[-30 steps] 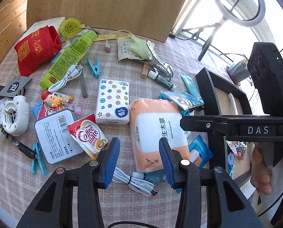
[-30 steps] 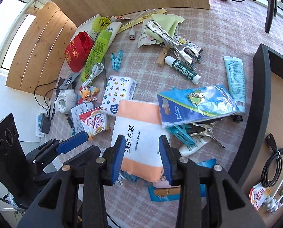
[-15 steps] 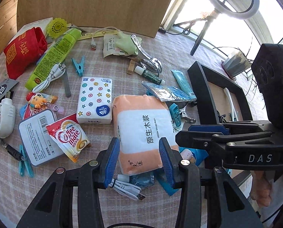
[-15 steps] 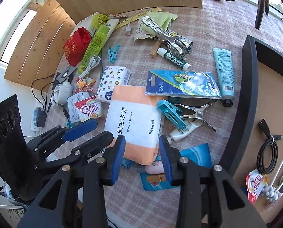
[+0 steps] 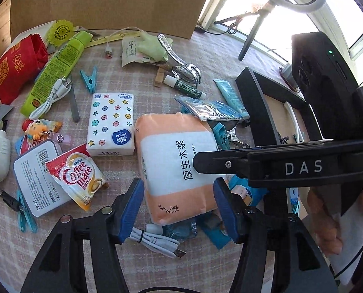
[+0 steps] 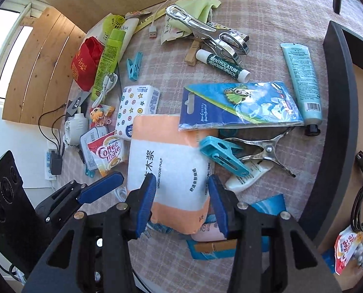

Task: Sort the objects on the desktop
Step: 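Carry the orange-white tissue pack into the tray and open the right gripper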

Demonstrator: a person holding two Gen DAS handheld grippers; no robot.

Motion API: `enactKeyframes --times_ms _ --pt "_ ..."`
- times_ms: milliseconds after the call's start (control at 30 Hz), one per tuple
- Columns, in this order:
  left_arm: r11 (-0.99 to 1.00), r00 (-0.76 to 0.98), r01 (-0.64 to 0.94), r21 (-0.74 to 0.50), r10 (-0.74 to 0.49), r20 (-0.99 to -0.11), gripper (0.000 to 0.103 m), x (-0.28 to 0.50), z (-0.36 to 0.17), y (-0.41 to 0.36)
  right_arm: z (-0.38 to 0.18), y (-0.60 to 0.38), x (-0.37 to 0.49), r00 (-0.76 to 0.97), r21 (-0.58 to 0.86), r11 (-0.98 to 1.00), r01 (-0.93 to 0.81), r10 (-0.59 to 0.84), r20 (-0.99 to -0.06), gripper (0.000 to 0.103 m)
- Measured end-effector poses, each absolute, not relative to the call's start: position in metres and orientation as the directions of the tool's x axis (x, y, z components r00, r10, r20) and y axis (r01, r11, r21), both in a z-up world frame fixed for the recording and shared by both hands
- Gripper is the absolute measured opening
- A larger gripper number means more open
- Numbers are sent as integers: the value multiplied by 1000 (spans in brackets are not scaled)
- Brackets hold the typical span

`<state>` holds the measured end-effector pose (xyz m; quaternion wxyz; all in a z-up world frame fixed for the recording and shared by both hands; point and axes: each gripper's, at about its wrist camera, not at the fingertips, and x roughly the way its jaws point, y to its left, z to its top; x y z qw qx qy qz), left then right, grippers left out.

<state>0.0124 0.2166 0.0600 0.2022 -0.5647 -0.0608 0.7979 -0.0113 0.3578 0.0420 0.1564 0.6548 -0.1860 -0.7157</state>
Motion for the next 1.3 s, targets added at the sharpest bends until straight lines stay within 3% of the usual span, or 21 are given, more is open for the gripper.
enactKeyframes --times_ms 367,767,967,1300 --pt "-899 -262 -241 -366 424 -867 59 11 53 216 46 339 -10 -103 436 -899 29 -437 -894 50" --pt "-892 -364 -300 -339 435 -824 59 33 119 224 112 353 15 -223 479 -874 78 -484 -846 50" --pt "-848 -331 -409 -336 481 -812 59 44 134 277 133 407 47 -302 455 -890 7 -436 -848 50" --pt "-688 -170 -637 -348 566 -807 59 83 138 417 139 539 135 -397 413 -875 -250 -297 -869 50"
